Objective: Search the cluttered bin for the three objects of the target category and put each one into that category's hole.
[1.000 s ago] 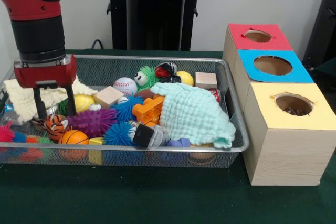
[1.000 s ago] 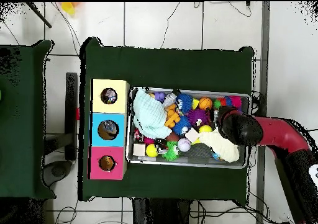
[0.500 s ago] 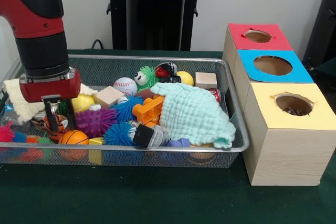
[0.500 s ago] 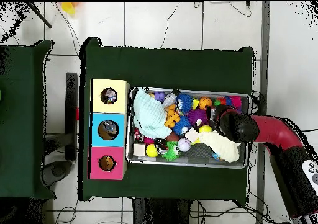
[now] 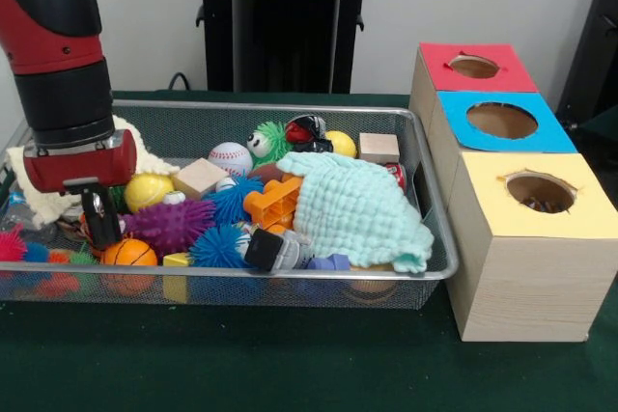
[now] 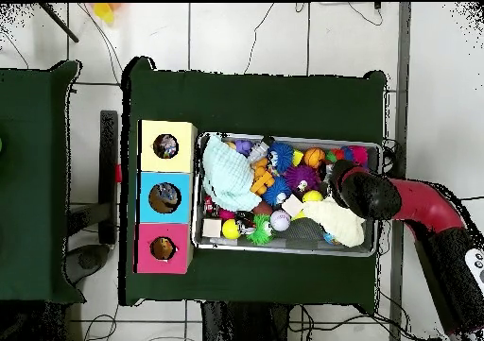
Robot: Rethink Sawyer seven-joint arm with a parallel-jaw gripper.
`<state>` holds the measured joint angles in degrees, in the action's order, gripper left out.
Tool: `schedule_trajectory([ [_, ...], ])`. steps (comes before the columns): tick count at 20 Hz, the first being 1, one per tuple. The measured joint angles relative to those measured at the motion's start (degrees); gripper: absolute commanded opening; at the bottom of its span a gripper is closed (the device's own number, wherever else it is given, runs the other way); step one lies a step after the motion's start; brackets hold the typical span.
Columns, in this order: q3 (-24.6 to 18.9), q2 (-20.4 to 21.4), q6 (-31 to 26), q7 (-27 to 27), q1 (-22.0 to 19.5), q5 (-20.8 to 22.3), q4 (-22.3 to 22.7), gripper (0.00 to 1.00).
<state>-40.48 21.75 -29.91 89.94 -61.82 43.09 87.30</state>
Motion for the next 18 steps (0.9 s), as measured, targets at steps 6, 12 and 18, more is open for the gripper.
schedule_trajectory([
  [6,-0.36,-0.14,0.38,0.0,-0.19,0.09,0.0,1.0],
  [12,-0.46,-0.19,0.38,0.0,-0.19,0.16,0.01,1.0],
  [18,-0.44,-0.19,0.38,0.0,-0.17,0.2,0.01,1.0],
])
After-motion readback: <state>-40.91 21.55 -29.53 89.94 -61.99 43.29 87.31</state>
